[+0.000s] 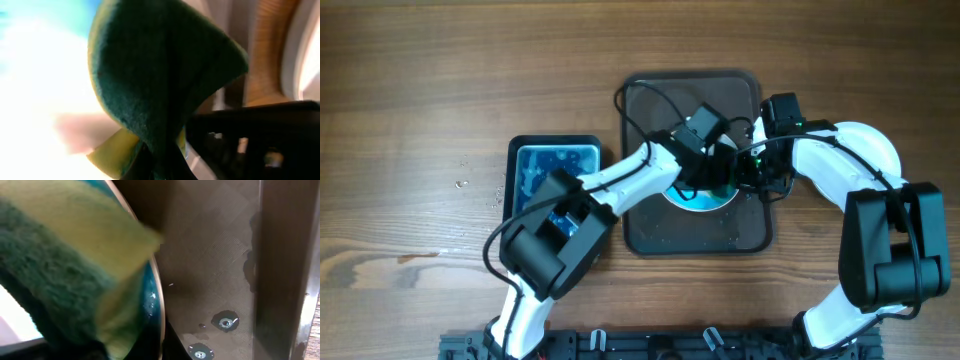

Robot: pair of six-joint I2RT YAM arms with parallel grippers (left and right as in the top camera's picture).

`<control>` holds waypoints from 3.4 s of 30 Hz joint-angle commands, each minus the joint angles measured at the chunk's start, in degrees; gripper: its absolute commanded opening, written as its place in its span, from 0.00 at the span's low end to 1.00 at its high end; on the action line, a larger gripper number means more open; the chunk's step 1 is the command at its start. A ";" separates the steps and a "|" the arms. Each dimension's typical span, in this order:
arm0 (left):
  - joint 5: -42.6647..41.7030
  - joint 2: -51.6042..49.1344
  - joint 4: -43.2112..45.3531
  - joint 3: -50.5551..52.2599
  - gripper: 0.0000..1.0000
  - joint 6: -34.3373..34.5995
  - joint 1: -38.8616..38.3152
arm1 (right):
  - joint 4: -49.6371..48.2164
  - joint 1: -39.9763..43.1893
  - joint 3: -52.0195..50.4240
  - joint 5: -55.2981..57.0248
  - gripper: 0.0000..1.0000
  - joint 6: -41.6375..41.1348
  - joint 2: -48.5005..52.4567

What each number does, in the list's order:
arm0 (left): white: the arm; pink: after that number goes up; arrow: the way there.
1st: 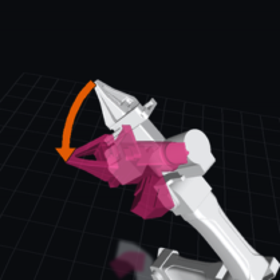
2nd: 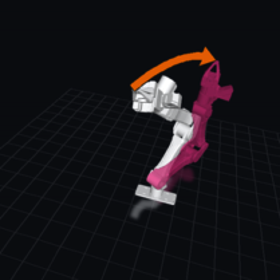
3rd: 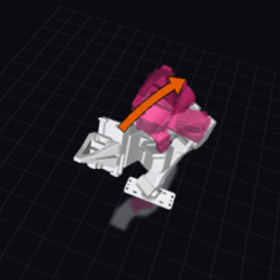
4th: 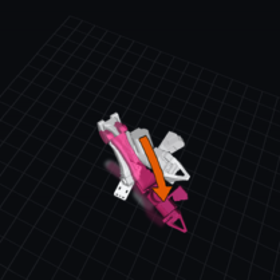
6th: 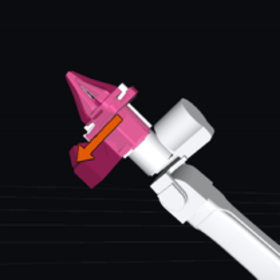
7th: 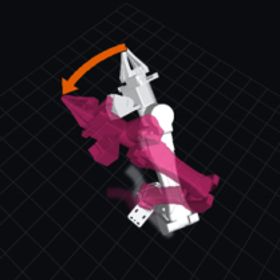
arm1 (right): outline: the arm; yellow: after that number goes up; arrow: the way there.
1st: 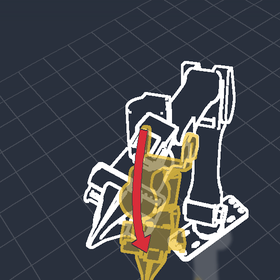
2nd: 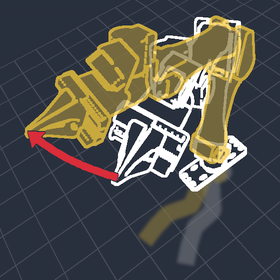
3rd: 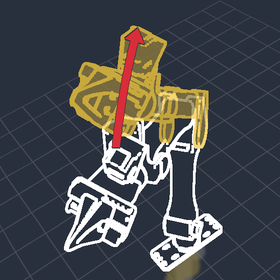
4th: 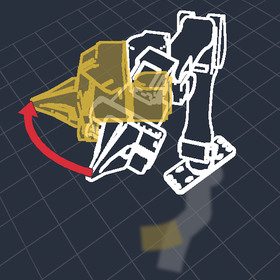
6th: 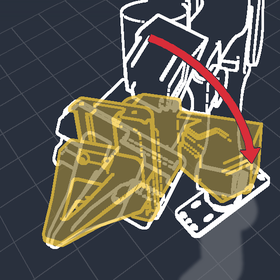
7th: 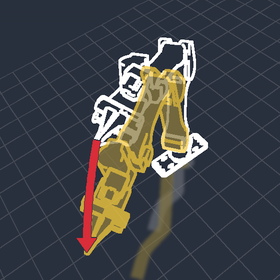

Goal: Clean dirty plates on tray and stack at the side
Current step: 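Scrub the plate held by the right gripper with the sponge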

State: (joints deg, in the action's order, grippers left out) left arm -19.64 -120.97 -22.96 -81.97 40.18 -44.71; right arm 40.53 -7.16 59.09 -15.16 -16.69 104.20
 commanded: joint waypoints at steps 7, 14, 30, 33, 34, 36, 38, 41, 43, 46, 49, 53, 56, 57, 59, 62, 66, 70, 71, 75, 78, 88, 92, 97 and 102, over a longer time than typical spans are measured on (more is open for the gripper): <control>11.98 -0.74 -6.88 0.15 0.04 -4.55 8.41 | 0.70 -2.54 -1.49 4.46 0.04 1.53 1.79; 25.83 -0.72 -18.40 -3.69 0.04 -11.61 12.70 | 0.87 -2.60 -1.49 4.46 0.04 1.55 1.79; 8.15 -0.76 -6.95 -4.42 0.04 0.85 10.12 | 0.70 -2.64 -1.49 4.48 0.04 1.70 1.79; 4.11 -0.76 -1.44 -4.39 0.04 2.84 8.28 | 0.68 -2.64 -1.49 4.48 0.04 1.73 1.79; 3.93 -0.76 -0.33 -4.39 0.04 2.99 7.48 | 0.68 -2.64 -1.49 4.48 0.04 1.70 1.79; 4.02 -0.76 0.24 -4.39 0.04 3.65 5.99 | 0.68 -2.64 -1.49 4.48 0.04 1.73 1.79; 3.74 -0.92 -0.39 -4.39 0.04 3.63 4.17 | 0.68 -2.64 -1.49 4.48 0.04 1.68 1.79; 3.58 -1.01 -3.85 -4.37 0.04 3.63 2.03 | 0.68 -2.64 -1.49 4.48 0.04 1.68 1.79; 3.61 -1.07 -6.67 -4.35 0.04 3.58 1.09 | 0.68 -2.64 -1.49 4.50 0.04 1.70 1.79; 4.15 -1.09 -9.66 -3.93 0.04 3.58 0.55 | 0.70 -2.64 -1.49 4.50 0.04 1.68 1.79; 4.26 -1.09 -11.93 -2.97 0.04 3.52 0.70 | 0.70 -2.64 -1.49 4.48 0.04 1.68 1.79; 5.84 -1.09 -16.96 -2.49 0.04 0.31 1.42 | 0.70 -2.64 -1.49 4.48 0.04 1.66 1.79; 12.92 -1.07 -23.15 -2.49 0.04 -1.01 2.51 | 0.68 -2.64 -1.49 4.48 0.04 1.66 1.79; 14.97 -1.07 -24.37 -2.49 0.04 -1.07 2.82 | 0.66 -2.64 -1.49 4.50 0.04 1.66 1.79; 20.37 -1.07 -26.67 -2.49 0.04 -3.02 3.85 | 0.66 -2.64 -1.49 4.50 0.04 1.68 1.79; 27.43 -0.90 -28.65 -2.51 0.04 -5.20 5.64 | 0.68 -2.64 -1.49 4.48 0.04 1.70 1.79; 37.22 -0.46 -31.50 -3.56 0.04 -5.31 8.02 | 0.68 -2.64 -1.49 4.48 0.04 1.75 1.79; 41.70 -0.28 -32.24 -5.35 0.04 -5.29 9.66 | 0.42 -2.64 -1.49 4.50 0.04 1.75 1.79; 41.16 -0.28 -31.71 -5.57 0.04 -5.27 9.86 | 0.35 -2.64 -1.49 4.50 0.04 1.88 1.79; 28.76 -0.35 -26.84 -5.33 0.04 -5.29 9.44 | 0.42 -2.64 -1.49 4.50 0.05 1.90 1.79; 12.09 -0.72 -19.93 -4.46 0.04 -5.27 8.35 | 0.37 -2.64 -1.49 4.50 0.04 1.92 1.79; -7.17 -5.86 -7.61 -4.00 0.04 -0.48 -0.33 | 0.44 -2.64 -1.49 4.50 0.04 1.88 1.79; -7.08 -6.01 -8.81 -4.02 0.04 -1.22 -1.68 | 0.61 -2.64 -1.49 4.50 0.04 1.88 1.79; -7.10 -5.64 -13.18 -4.02 0.04 -2.54 0.48 | 0.61 -2.64 -1.49 4.50 0.04 1.90 1.79; -4.39 -2.86 -22.23 -4.02 0.04 -8.41 5.27 | 0.66 -2.64 -1.49 4.48 0.04 2.16 1.79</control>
State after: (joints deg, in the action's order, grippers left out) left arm -23.62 -123.76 -38.37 -87.72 36.73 -42.11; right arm 41.01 -9.34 59.18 -14.61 -16.23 104.14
